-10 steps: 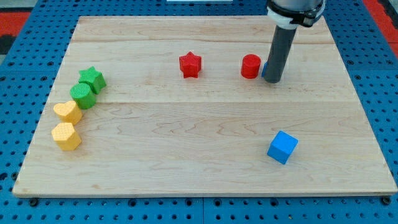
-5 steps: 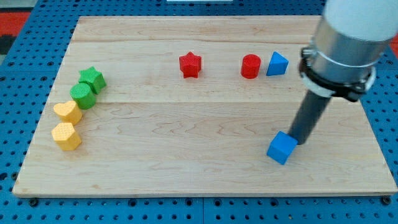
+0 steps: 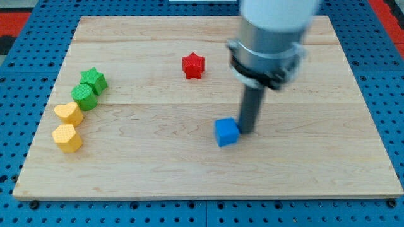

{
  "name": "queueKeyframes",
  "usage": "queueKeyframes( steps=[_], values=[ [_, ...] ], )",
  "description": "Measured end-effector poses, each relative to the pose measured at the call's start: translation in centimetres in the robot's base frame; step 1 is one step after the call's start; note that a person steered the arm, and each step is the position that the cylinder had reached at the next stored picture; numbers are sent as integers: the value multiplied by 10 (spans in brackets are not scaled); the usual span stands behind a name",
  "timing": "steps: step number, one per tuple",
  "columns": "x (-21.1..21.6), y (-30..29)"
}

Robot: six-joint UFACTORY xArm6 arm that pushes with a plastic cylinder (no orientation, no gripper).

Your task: Place the blue cube left to the red star

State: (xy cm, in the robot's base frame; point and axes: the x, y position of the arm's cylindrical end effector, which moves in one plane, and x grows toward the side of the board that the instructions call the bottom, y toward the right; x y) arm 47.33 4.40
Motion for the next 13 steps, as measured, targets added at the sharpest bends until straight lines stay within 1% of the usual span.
queueKeyframes(
  steps=[1, 2, 3, 4, 5, 6, 7, 8, 9, 10, 11, 12, 13],
  values=[
    [-28, -18],
    [-6, 58],
    [58, 35],
    [12, -32],
    [-36, -67],
    [-5, -54],
    [5, -97],
    [-22, -129],
    [-58, -153],
    [-57, -170],
    [-56, -208],
    [-66, -212],
    [-83, -186]
  ],
)
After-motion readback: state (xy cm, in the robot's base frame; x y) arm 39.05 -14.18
